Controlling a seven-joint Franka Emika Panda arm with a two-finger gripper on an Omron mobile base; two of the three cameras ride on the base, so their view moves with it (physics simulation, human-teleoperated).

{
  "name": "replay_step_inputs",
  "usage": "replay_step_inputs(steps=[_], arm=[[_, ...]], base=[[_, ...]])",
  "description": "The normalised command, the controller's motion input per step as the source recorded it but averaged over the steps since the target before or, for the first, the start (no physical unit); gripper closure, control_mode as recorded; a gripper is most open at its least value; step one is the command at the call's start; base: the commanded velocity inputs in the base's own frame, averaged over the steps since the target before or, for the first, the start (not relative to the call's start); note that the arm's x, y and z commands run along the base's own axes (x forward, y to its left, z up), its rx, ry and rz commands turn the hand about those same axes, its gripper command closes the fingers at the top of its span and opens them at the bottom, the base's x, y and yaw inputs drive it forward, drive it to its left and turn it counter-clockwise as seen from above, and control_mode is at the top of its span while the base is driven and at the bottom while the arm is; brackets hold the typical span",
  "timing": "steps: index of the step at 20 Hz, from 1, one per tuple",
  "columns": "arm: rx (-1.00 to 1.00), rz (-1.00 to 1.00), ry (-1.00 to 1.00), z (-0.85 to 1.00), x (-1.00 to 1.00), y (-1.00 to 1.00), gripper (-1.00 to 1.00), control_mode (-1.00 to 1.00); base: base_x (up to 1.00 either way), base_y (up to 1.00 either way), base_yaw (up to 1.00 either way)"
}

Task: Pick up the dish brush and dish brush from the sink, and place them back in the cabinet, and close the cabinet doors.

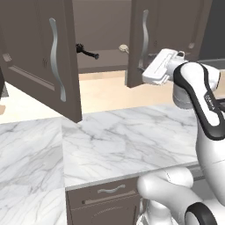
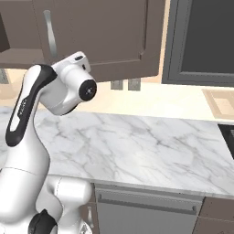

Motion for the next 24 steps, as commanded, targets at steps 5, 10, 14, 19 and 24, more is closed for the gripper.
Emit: replay_step_inputs(steps=[5,10,14,19,24], arm=[[0.0,-0.2,-0.05,0.0,0.23,0.25,-1.0,-1.0],[0.0,-0.15,-0.02,0.0,0.49,0.21,-1.0,-1.0],[0.0,-0.08,0.0,0.0,0.52,0.08,-1.0,-1.0],[0.0,-0.02,0.0,0.0,0.34,0.01,-1.0,-1.0],[0.0,0.0,0.0,0.0,0.19,0.0,-1.0,-1.0]], base=[[0.0,0.0,0.0],[0.0,0.0,0.0],[0.0,0.0,0.0],[0.0,0.0,0.0],[0.0,0.0,0.0]])
